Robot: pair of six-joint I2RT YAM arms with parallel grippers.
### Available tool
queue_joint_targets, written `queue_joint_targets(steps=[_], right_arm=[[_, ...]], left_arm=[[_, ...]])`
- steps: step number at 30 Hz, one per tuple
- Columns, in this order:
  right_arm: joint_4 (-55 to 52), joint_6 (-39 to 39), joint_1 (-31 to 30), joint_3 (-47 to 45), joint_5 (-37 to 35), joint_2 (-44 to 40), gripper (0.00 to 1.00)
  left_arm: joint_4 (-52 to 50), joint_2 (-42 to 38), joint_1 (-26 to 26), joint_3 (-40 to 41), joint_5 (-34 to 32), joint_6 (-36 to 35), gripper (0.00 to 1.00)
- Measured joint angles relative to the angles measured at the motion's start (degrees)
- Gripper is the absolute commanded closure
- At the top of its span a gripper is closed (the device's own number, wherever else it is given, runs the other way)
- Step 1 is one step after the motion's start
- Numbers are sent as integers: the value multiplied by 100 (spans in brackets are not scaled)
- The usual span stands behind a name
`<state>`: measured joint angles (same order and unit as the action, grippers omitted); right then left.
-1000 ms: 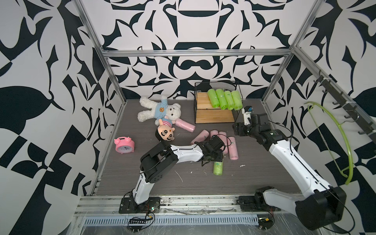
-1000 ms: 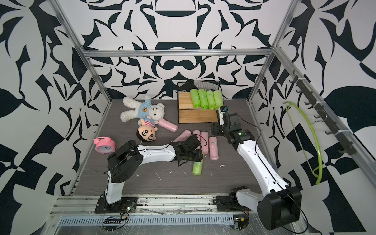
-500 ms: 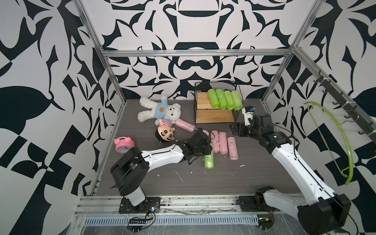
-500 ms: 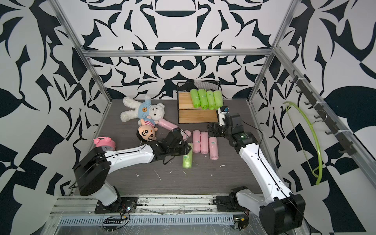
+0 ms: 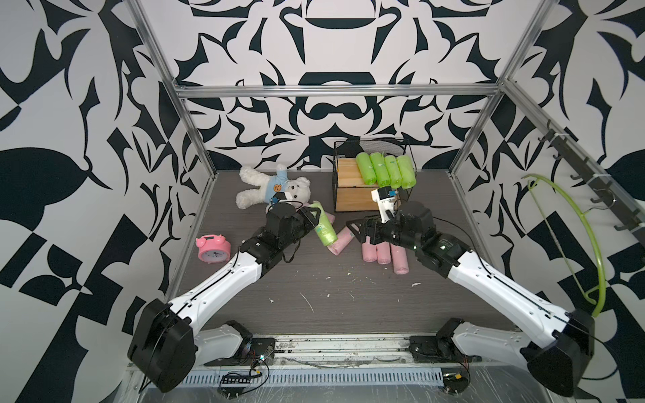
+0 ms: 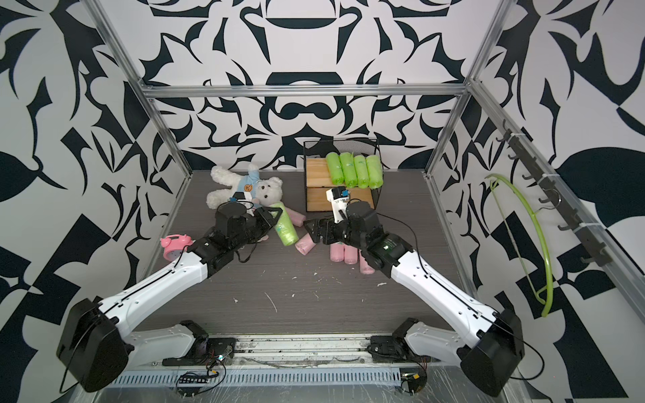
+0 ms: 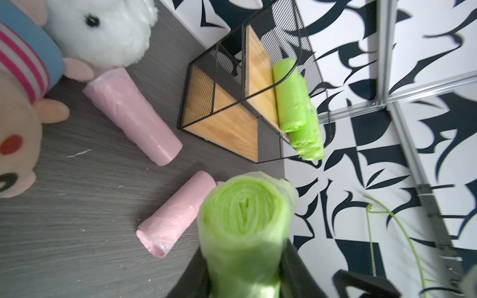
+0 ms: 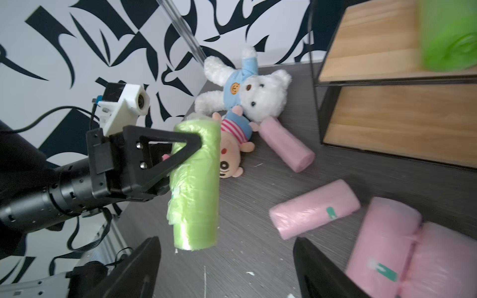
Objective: Sort the rolls of trash bags by color and place them on the shelf
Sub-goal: Pick up the roll of trash bags from the center of the board.
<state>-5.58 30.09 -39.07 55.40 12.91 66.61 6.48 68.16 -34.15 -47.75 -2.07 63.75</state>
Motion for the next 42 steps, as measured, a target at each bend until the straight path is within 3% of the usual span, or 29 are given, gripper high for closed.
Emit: queue_joint_targets(steps=[10,14,25,29,36,42], right_arm=[[1585,608,-802,-136,13,997,13],[1987,763,-892,-136,31,1200,20],[2378,885,-894,-168,-7,1263,53],[2334,848,-896,-168,-52,1226,58],[1899,586,-903,-168,-269,1045,63],[1165,192,-820,-79,-625,769,64]], left_arm=[[481,-579,44,448,109,804,65],[584,-649,44,520,157,1032,65],[868,-721,44,649,195,1338,63],[911,-721,44,656,195,1394,51],[885,-748,79,695,186,1325,22],[643,-791,293,695,192,933,16]])
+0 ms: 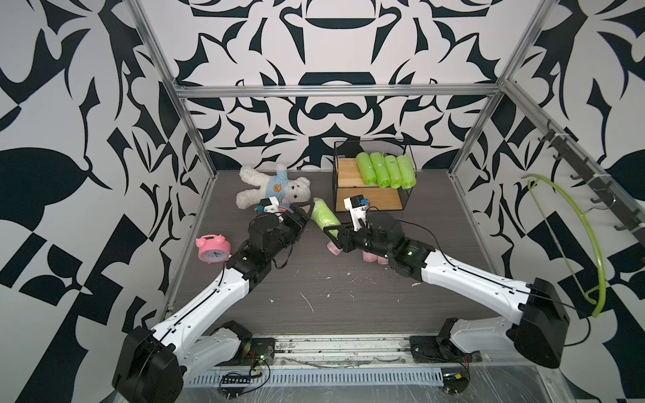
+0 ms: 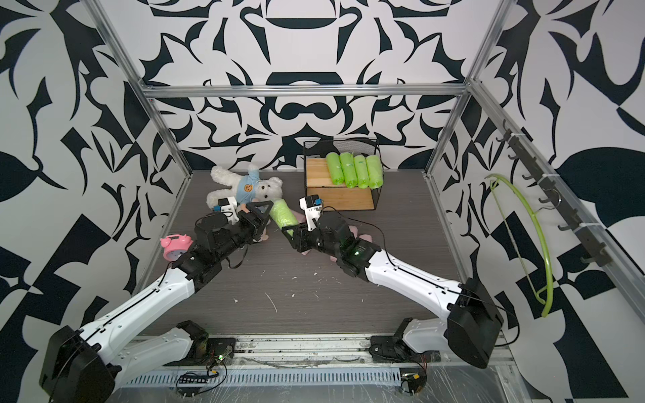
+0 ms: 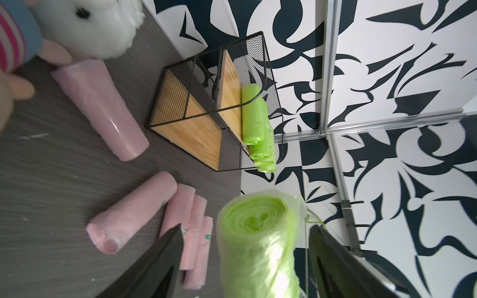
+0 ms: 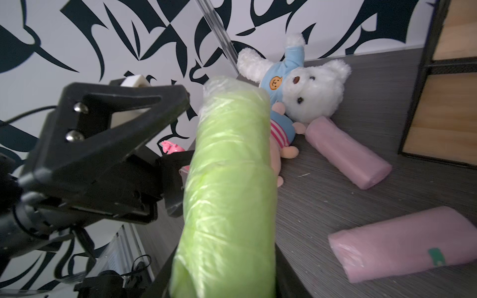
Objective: Sort the rolls of trash bags by color and place them on the shelf
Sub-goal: Pick up the roll of trash bags from the center of the board, then place the roll of trash bags on the shelf.
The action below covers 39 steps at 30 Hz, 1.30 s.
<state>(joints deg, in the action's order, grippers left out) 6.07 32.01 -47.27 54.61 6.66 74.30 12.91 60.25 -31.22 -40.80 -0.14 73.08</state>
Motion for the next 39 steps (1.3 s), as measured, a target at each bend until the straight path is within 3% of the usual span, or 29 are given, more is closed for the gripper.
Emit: queue_joint_targets(steps=[10,17,28,39], right_arm=[[-1410,-848,791,1158,-1110,-59,64],[-1580,-1241,1346,2223,-1943,688,64],[-1600,-1574,1478,3639,-2465,2557,64],[-1685,-1729,1467,4579,-2844,3783,62]], left_arm=[[-1062,-369,286,-133,39,-1425,11],[-1722,-378,293,-605,350,-2426,10],[-2144,-389,293,-625,608,-2905,10],[-2208,-387,293,-625,706,-2988,10]])
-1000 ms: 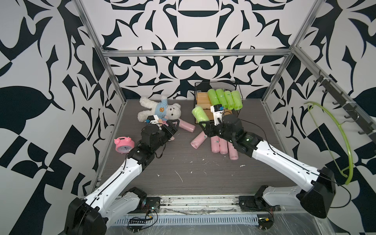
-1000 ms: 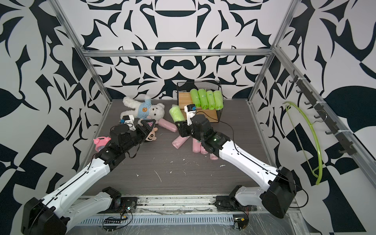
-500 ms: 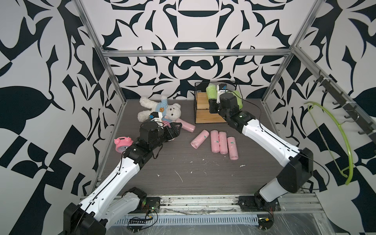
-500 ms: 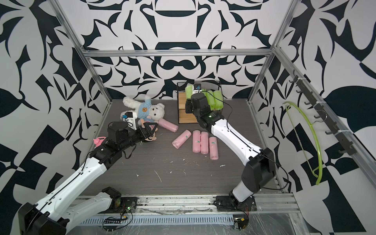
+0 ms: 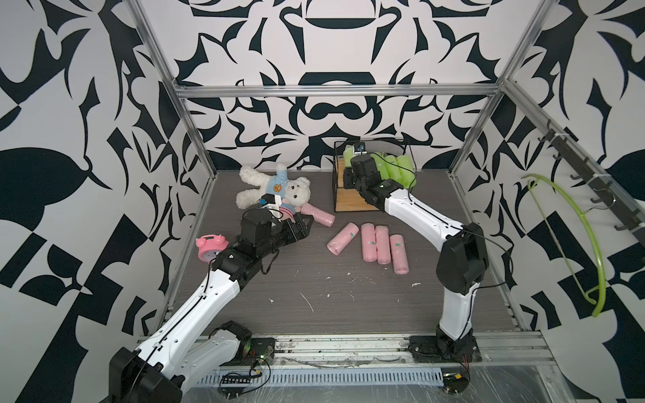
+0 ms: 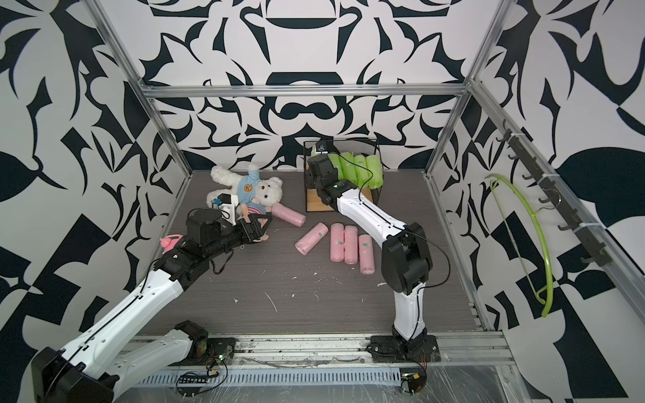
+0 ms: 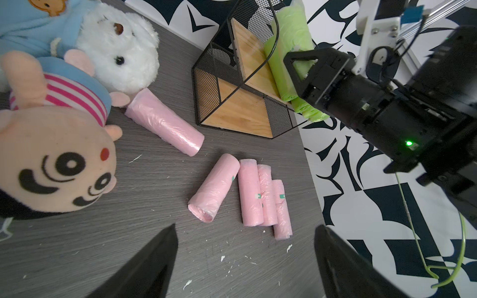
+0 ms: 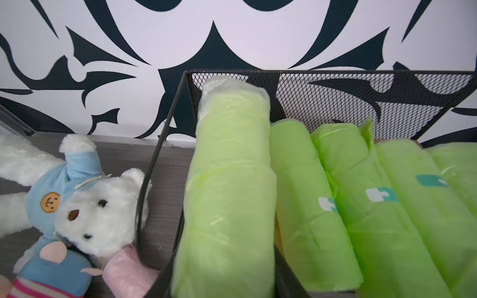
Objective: Sort the rolls of trash bags by color and place them on the shelf
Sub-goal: Place the roll of trash bags on the shelf.
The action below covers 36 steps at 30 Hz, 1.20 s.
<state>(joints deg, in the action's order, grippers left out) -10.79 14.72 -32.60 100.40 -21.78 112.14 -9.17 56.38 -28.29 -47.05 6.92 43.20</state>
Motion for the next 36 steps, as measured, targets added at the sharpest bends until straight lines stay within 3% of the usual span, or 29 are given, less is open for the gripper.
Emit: queue_joint_targets(steps=[16,36], right_arm=[[-243,-177,0,960,-516,1137,52],[-221,-236,17,857,-612,813,39]], left_arm=[[-9,-2,0,0,42,-2,10],[-11,-17,0,2,55,-4,9]])
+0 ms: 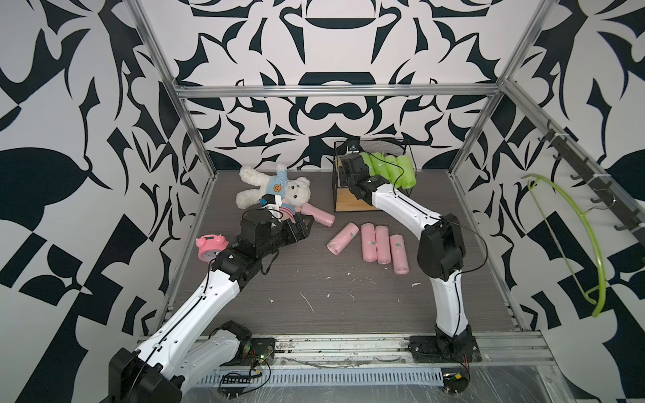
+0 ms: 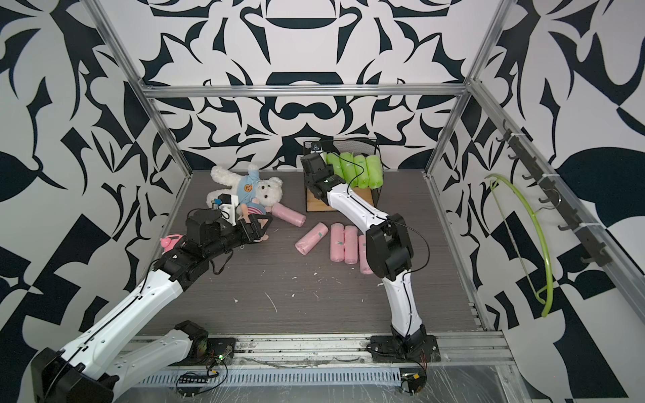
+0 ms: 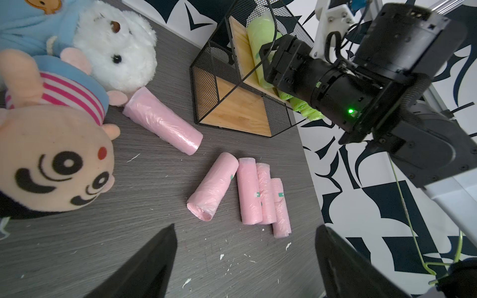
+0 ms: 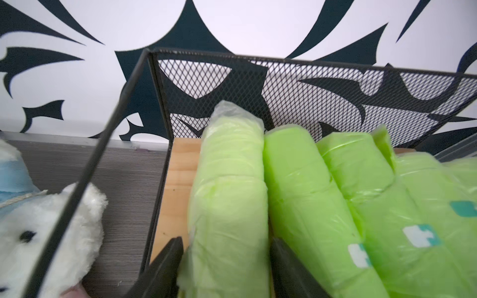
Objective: Sort the rolls of trash bags by color and place them on the shelf
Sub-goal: Place the roll of trash bags on the shelf, then pick up the roll of trash bags from the center of the board.
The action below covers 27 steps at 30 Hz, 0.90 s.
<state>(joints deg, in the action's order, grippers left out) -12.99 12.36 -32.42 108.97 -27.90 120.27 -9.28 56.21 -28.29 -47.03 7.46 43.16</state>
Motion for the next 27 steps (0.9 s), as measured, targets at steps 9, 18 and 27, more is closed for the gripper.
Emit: queue_joint_targets(steps=[9,18,27], right_arm=[[280,13,0,-719,256,-1040,38],[278,-210,11,-2149,791,-2393,34],[-160,-321,289,-4245,1453,-4144,15]], left_arm=[[-122,96,0,4,127,-184,9],[-149,863,-120,22,374,-713,10],[-304,2522,-1211,-529,-225,-1921,11]])
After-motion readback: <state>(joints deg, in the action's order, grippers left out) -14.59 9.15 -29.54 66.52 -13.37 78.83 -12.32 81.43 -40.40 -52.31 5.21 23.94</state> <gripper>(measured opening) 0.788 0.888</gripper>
